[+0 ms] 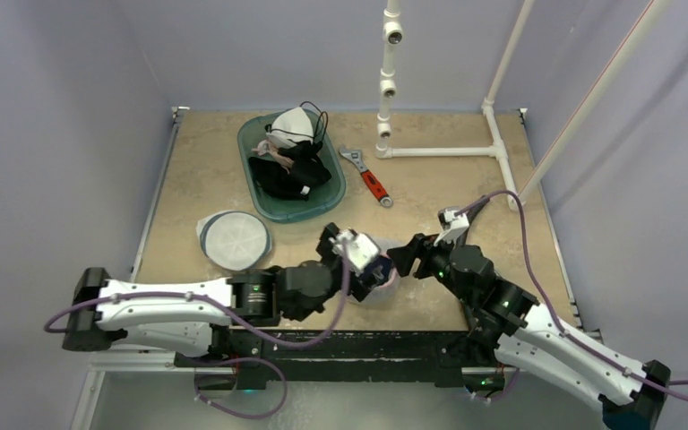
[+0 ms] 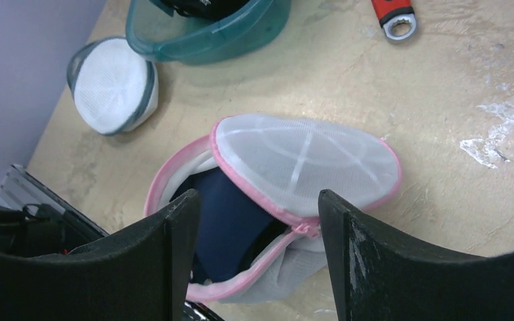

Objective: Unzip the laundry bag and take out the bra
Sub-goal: Place the laundry bag at the center of the board.

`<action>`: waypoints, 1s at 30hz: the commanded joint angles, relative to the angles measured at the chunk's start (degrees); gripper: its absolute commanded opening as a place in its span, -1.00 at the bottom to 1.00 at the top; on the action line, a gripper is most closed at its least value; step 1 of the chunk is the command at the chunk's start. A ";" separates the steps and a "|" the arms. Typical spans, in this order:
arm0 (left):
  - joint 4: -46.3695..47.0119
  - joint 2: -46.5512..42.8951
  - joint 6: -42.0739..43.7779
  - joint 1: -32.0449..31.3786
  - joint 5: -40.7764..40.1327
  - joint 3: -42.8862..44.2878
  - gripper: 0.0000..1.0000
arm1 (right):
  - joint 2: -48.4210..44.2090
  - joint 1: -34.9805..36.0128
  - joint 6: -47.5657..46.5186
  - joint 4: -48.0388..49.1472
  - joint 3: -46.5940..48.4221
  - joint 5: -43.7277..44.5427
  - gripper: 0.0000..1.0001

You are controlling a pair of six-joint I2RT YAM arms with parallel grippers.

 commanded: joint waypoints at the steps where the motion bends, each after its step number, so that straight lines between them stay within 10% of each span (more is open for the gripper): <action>1: -3.80 -7.16 -19.60 0.07 -3.87 -2.47 0.63 | 2.84 0.01 -3.77 5.13 2.98 -2.51 0.35; 12: -1.61 -12.77 -68.84 16.71 11.88 -19.83 0.60 | 18.86 0.10 -10.55 -0.62 16.04 1.37 0.27; 24: 5.03 -4.26 -71.52 24.64 20.74 -19.22 0.61 | 23.46 1.74 -12.09 -2.49 19.39 -1.14 0.25; 30: 7.45 -0.49 -71.44 24.60 21.07 -21.27 0.13 | 30.29 3.48 -13.92 -6.56 23.95 -0.87 0.19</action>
